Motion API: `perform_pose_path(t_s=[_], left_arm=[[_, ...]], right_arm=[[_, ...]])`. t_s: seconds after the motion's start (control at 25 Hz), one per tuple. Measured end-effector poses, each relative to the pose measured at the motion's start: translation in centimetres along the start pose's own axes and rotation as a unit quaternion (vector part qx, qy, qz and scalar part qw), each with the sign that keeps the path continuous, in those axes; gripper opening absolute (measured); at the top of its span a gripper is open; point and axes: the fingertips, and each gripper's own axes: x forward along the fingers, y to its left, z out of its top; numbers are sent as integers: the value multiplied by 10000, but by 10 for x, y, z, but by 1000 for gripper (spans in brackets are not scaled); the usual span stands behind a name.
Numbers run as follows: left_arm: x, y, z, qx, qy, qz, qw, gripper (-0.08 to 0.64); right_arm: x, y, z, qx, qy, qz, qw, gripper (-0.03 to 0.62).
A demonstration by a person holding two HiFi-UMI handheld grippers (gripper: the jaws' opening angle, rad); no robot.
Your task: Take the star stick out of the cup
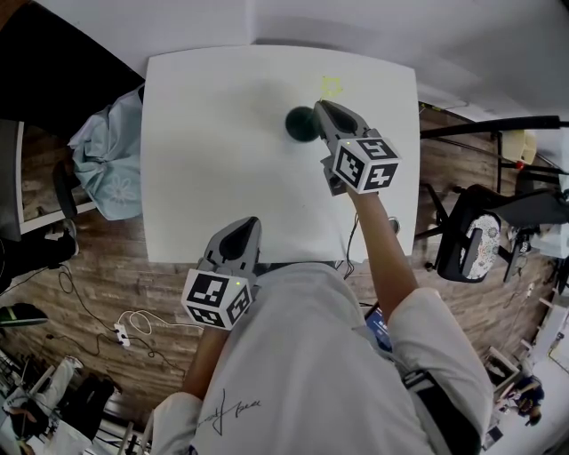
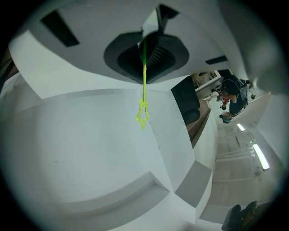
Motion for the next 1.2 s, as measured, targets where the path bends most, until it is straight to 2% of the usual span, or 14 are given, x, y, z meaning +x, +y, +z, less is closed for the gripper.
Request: perform_pose_path(t_s=[0.24, 1.2], left_arm=[[-3, -2, 0, 197, 20, -1, 9998, -6], [-6, -6, 0, 378, 83, -274, 9989, -6]], right_arm=[[-2, 4, 1, -81, -4, -25, 10000, 28], [-22, 12, 25, -359, -185, -167, 9990, 27]])
